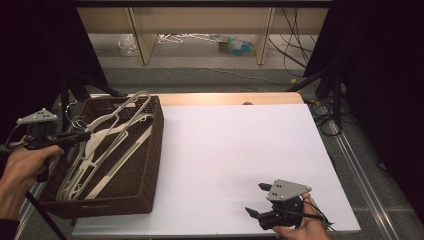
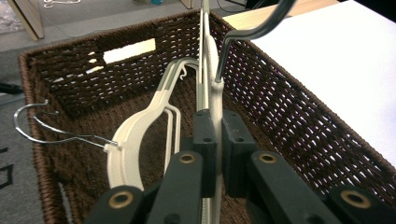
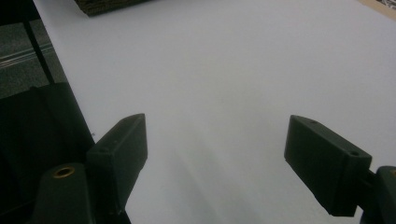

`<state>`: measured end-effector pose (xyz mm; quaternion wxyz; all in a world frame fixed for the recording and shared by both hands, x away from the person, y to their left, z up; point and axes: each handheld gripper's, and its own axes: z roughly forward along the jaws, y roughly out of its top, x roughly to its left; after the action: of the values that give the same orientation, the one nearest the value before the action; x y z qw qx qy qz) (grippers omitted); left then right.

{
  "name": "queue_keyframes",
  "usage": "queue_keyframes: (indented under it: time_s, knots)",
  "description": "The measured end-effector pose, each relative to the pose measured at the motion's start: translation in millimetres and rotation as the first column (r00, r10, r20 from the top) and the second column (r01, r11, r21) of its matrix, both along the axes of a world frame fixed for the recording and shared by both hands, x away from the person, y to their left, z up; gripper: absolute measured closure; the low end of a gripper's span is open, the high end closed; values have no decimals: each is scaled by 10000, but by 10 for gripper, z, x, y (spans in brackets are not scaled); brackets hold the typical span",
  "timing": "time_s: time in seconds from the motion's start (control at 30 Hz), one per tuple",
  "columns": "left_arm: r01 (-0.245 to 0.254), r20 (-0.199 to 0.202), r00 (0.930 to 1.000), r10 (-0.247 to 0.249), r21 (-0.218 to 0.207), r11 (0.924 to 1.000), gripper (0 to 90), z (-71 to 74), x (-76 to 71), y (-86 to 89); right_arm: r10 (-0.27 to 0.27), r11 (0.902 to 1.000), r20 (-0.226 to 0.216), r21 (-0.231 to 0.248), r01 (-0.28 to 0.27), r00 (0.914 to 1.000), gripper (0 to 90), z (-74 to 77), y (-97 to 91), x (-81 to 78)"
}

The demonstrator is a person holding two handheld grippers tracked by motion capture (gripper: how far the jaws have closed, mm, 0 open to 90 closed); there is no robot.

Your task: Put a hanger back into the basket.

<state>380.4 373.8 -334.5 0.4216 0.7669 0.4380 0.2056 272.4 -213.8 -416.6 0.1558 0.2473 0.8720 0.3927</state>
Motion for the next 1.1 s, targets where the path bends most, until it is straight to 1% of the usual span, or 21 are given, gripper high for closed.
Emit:
queue_keyframes:
  time_s: [0.03, 0.07, 0.1, 0.13, 0.17, 0.2, 0.3, 0.33, 0.37, 0.43, 0.57, 0.6, 0.67, 0.7, 0.73, 0.77, 0.87, 0.9, 0.93, 1.0, 1.1]
  knots:
    - [236, 10, 9997, -236, 215, 9995, 855, -2, 21, 3, -11, 10000, -8, 16, 11, 10000, 223, 0, 2, -1]
    - [18, -108, 9999, -18, -18, 10000, 855, -19, 21, -39, 1, 10000, -9, 10, -1, 10000, 223, -1, 1, -1]
    - [385, -93, 9992, -381, 413, 9984, 855, -21, 56, -33, 0, 10000, -10, 2, 0, 10000, 224, -1, 0, 0]
    - [148, -227, 9996, -142, 225, 9996, 855, -36, 53, -65, -6, 10000, 0, -9, 6, 10000, 224, -2, 0, 1]
    - [440, -334, 9986, -421, 590, 9973, 855, -41, 86, -58, -57, 10000, -60, 7, 57, 10000, 224, 0, 2, -4]
    - [171, -619, 9980, -146, 407, 9990, 855, -73, 91, -100, -64, 10000, -72, 22, 64, 10000, 225, 2, 1, -4]
    - [-55, -967, 9953, 91, 377, 9993, 855, -145, 131, -142, -42, 10000, -29, -1, 42, 10000, 225, 2, -2, -4]
    - [-164, -1128, 9934, 190, 233, 9996, 855, -178, 142, -155, -46, 10000, -33, 6, 46, 10000, 226, 4, -2, -4]
    - [-142, -1158, 9931, 181, 346, 9993, 855, -205, 161, -152, -60, 10000, -33, 24, 60, 10000, 225, 4, -2, -3]
    - [-221, -1297, 9913, 246, 208, 9995, 855, -265, 182, -159, -19, 10000, -29, -7, 19, 10000, 226, -2, -6, 0]
    - [-236, -1387, 9900, 238, 29, 9997, 855, -331, 197, -147, -61, 10000, -104, -14, 61, 9999, 226, -10, -9, 7]
    - [-362, -1385, 9897, 364, 38, 9993, 855, -340, 197, -157, -40, 10000, -108, -19, 40, 9999, 226, -12, -8, 9]
    - [-357, -1302, 9909, 330, -188, 9992, 854, -366, 213, -173, -51, 10000, -109, -43, 50, 9999, 226, -14, -5, 8]
    - [-356, -1441, 9889, 348, -32, 9994, 854, -363, 216, -173, -38, 10000, -110, -30, 38, 9999, 226, -12, -4, 8]
    - [-284, -1369, 9901, 296, 109, 9995, 854, -373, 233, -175, -43, 10000, -107, -31, 43, 9999, 226, -10, -3, 7]
    - [-340, -1368, 9901, 329, -55, 9994, 854, -393, 241, -191, -40, 10000, -104, -35, 40, 9999, 226, -10, -3, 6]
    - [-284, -1501, 9882, 289, 59, 9996, 853, -430, 272, -190, -34, 10000, -104, -31, 33, 9999, 226, -9, -5, 9]
    - [-230, -1559, 9874, 261, 214, 9995, 854, -449, 287, -175, -51, 10000, -127, -27, 51, 9999, 226, -10, -6, 7]
    - [-308, -1603, 9866, 321, 103, 9995, 854, -454, 291, -171, -30, 10000, -106, -34, 30, 9999, 226, -14, -10, 10]
    - [-354, -1635, 9858, 371, 134, 9993, 853, -458, 306, -124, -23, 10000, -129, -57, 22, 9999, 225, -18, -13, 16]
    - [-736, -1645, 9835, 753, 161, 9972, 846, -479, 322, -82, -51, 10000, -146, -68, 50, 9999, 225, -25, -13, 21]
